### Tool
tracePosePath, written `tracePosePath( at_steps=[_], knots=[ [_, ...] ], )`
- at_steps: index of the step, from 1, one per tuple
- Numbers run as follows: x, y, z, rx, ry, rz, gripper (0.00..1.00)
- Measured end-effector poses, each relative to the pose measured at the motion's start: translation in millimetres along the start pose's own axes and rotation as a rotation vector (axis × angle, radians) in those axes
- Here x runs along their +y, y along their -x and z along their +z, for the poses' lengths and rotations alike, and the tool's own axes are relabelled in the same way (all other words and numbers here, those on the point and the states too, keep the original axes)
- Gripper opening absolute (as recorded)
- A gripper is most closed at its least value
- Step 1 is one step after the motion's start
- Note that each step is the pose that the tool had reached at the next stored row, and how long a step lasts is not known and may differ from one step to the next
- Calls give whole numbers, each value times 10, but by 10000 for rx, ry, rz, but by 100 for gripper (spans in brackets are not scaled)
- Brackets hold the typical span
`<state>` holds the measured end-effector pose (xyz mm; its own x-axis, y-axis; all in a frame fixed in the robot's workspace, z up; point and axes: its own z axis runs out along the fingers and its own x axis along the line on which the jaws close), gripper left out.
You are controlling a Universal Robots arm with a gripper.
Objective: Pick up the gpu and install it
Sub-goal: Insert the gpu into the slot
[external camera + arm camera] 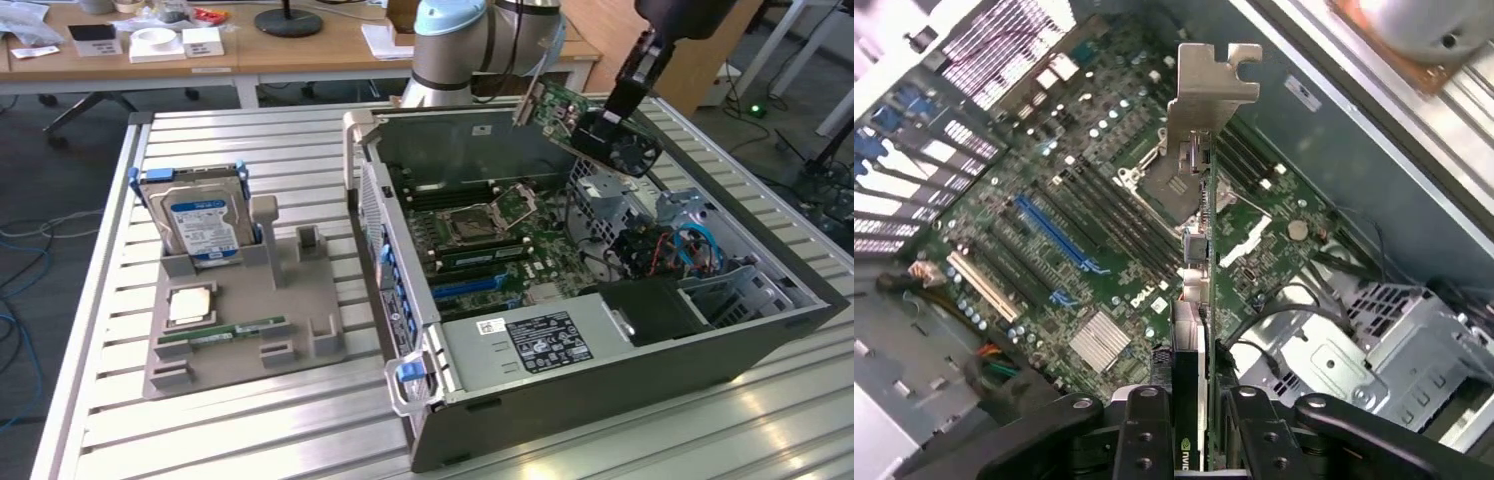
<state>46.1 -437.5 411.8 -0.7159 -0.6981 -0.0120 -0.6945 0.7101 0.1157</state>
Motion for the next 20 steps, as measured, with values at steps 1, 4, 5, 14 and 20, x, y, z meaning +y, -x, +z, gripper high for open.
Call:
tracePosePath(
  at_steps=[1,4,5,14,20],
  knots=[
    [0,0,1,21,2,-178,26],
    [0,0,3,83,9,-714,26],
    [0,0,4,106,11,-909,26],
    [-1,0,11,294,31,-2528,26],
    [-2,0,15,421,44,-3615,26]
  ],
)
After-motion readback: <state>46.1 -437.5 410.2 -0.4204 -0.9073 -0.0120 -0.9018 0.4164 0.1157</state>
